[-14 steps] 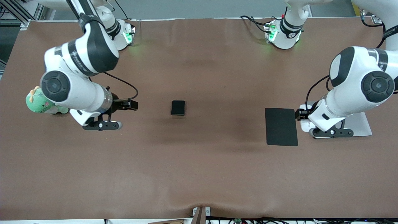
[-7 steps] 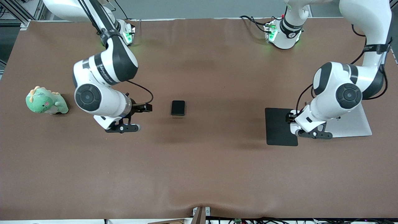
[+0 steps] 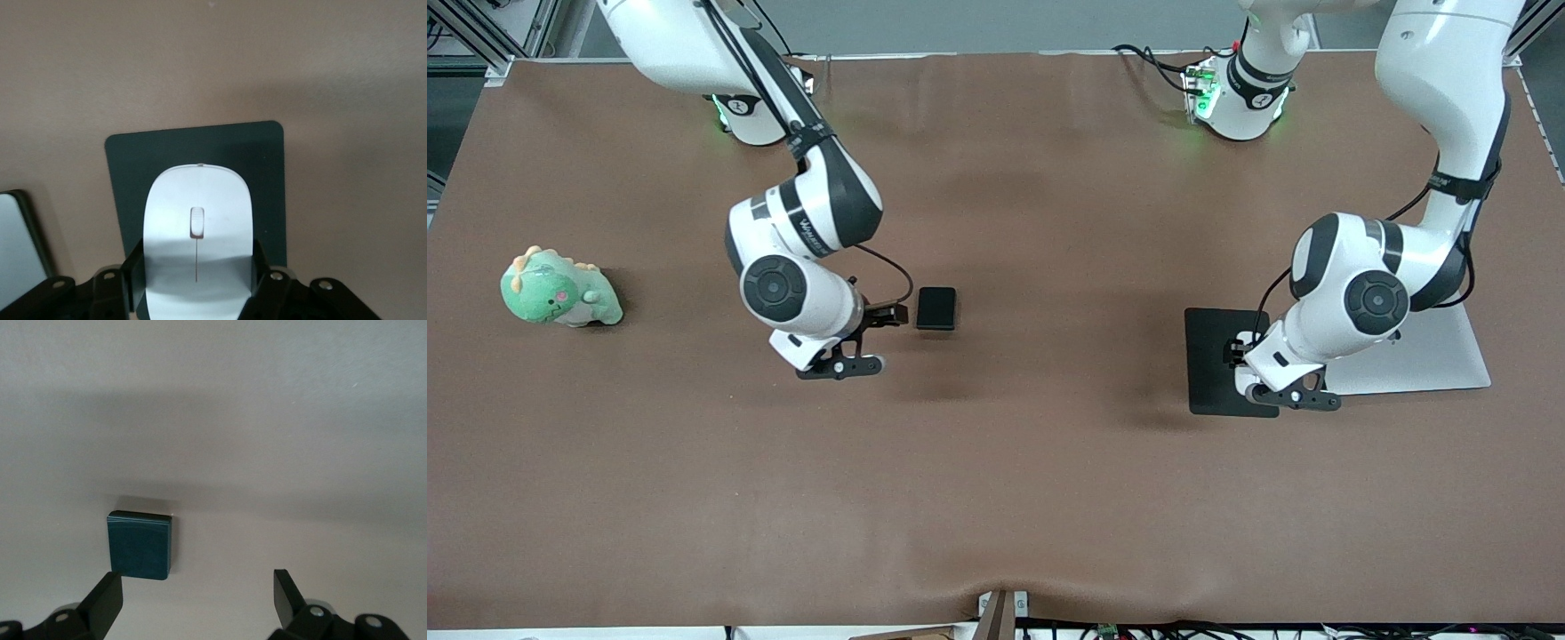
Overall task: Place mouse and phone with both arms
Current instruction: 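Lower the mouse onto the pad while the right gripper grasps the phone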
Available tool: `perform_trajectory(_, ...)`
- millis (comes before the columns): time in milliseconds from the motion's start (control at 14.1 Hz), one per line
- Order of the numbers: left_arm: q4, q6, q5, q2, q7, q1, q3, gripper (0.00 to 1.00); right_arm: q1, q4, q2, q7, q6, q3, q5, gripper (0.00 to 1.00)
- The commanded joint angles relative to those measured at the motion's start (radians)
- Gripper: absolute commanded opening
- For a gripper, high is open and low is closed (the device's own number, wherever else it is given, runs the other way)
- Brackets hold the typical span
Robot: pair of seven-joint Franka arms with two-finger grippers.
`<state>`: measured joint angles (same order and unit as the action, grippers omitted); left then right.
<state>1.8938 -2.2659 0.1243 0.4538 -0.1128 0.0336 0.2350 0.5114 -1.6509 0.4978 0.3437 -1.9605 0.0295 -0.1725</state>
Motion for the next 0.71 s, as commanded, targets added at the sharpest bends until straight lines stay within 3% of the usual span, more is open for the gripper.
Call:
perform_trajectory(0, 0.001, -0.023, 0.021, 0.035, 0.018, 0.009, 0.004, 0.0, 0.035, -0.007, 0.013, 0.049, -0.03, 0.009, -0.012, 1.0)
perform_trajectory(354, 0.001, -0.041, 0.049, 0.086, 0.015, 0.006, 0.004, 0.0, 0.052, -0.081, 0.034, 0.09, -0.121, 0.007, -0.018, 1.0)
perform_trajectory(636, -0.002, -0.044, 0.051, 0.12, 0.01, -0.003, 0.003, 0.0, 0.088, -0.141, 0.041, 0.121, -0.23, 0.004, -0.088, 1.0)
